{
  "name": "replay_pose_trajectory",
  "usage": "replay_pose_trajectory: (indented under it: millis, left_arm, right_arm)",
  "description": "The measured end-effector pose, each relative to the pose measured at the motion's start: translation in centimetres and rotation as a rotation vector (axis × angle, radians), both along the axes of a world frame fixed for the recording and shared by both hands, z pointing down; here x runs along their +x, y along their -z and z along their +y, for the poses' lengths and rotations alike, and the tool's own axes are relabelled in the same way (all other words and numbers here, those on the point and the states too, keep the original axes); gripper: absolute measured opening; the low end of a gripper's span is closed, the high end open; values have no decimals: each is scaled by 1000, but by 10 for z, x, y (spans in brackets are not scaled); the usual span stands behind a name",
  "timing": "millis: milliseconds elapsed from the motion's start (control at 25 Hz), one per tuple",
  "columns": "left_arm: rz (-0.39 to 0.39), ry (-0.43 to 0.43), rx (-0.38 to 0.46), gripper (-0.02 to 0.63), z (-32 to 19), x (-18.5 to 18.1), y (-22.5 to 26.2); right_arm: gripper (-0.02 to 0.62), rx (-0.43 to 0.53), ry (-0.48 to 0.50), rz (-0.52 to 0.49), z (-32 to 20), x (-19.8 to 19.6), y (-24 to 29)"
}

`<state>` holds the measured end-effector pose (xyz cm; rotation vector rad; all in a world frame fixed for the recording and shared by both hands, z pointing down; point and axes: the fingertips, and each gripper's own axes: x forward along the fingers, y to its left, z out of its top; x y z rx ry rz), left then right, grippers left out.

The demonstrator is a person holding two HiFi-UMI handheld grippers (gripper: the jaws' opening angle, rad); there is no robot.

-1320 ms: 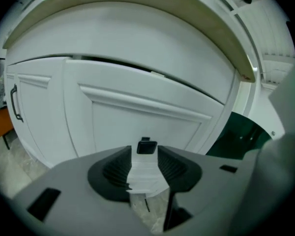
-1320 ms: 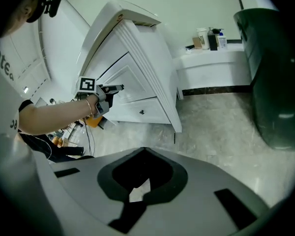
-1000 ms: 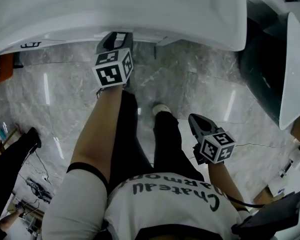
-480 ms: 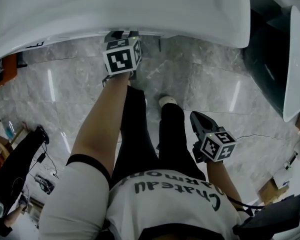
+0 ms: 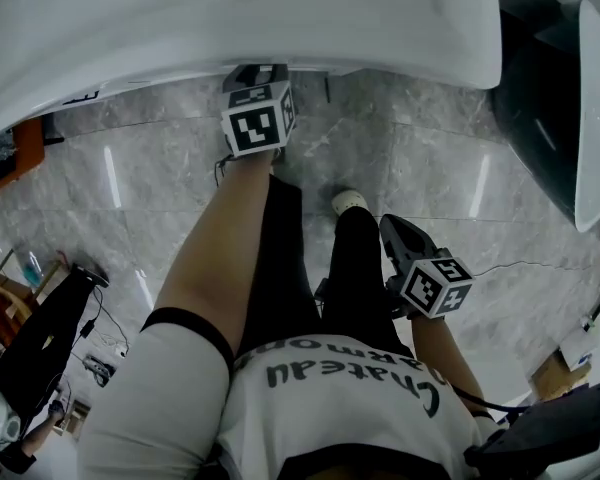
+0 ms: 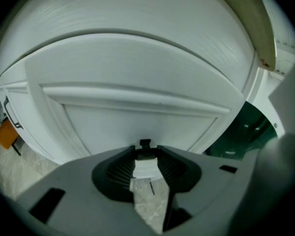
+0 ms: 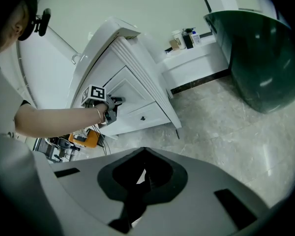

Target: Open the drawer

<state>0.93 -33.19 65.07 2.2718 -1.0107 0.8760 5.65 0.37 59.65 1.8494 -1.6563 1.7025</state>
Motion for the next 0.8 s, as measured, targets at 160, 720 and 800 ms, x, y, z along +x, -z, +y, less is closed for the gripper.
replay_pose_trajectory:
  millis: [160, 720, 800]
  left_arm:
    - [-20, -5, -6, 143, 19, -16, -5]
    - [-36, -38, -61, 143, 54, -37, -8]
    - [-42, -35, -67, 143, 63, -43, -9]
  right_arm:
    - [3, 24, -23, 7, -11, 4, 4]
    - [3, 27, -21, -30, -21, -23, 6]
    - [3, 29, -25, -31, -23, -21, 6]
